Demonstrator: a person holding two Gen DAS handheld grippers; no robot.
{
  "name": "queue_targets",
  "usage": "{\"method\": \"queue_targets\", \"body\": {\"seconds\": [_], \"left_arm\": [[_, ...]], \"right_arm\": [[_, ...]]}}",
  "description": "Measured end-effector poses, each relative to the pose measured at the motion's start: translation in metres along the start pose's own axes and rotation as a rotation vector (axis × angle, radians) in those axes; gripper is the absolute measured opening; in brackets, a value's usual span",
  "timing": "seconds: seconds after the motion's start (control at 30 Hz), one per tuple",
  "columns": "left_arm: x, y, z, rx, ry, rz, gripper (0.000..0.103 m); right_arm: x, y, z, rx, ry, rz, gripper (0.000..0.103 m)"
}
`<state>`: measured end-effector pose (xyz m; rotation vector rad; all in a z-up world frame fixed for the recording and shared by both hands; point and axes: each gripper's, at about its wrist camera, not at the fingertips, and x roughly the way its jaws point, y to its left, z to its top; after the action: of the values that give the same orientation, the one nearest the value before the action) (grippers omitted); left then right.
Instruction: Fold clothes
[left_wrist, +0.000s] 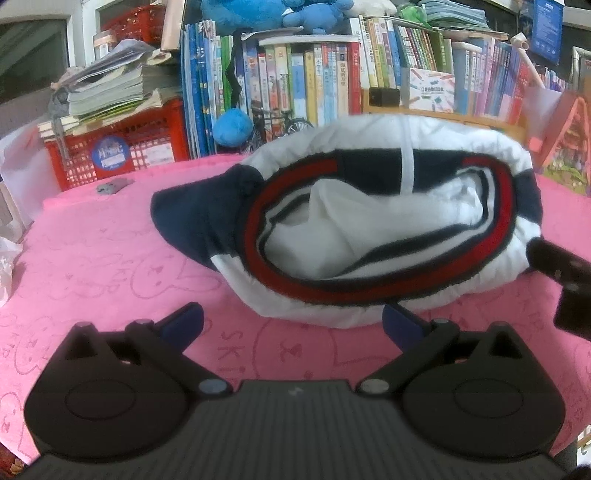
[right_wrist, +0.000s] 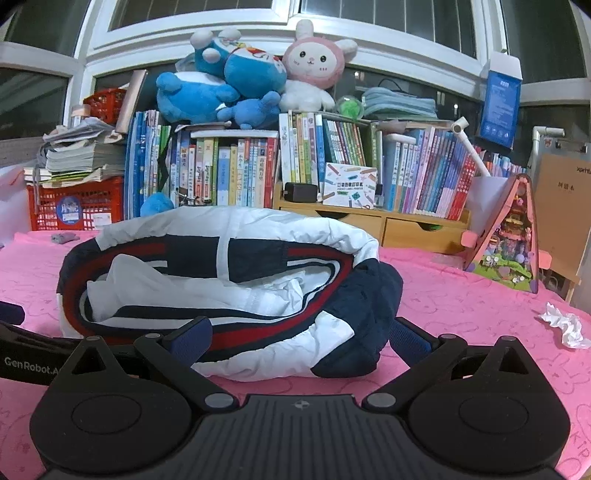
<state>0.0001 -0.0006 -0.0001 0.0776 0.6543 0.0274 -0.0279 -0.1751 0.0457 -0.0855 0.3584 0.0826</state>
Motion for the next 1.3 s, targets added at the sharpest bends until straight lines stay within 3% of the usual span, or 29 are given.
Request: {"method": "queue_targets", "body": {"seconds": [0.47,1.3], "left_arm": [[-0.002,0.001,-0.005,-0.026,0.025,-0.025,0.103],[-0.001,0.001,-0.01,-0.017,0.045,-0.036,0.103]], "right_arm": [[0.003,0.007,-0.005,-0.004,0.062,0.02,0.103],[0.0,0.016,-0.007,-0.052,0.058,0.049,0.103]]}}
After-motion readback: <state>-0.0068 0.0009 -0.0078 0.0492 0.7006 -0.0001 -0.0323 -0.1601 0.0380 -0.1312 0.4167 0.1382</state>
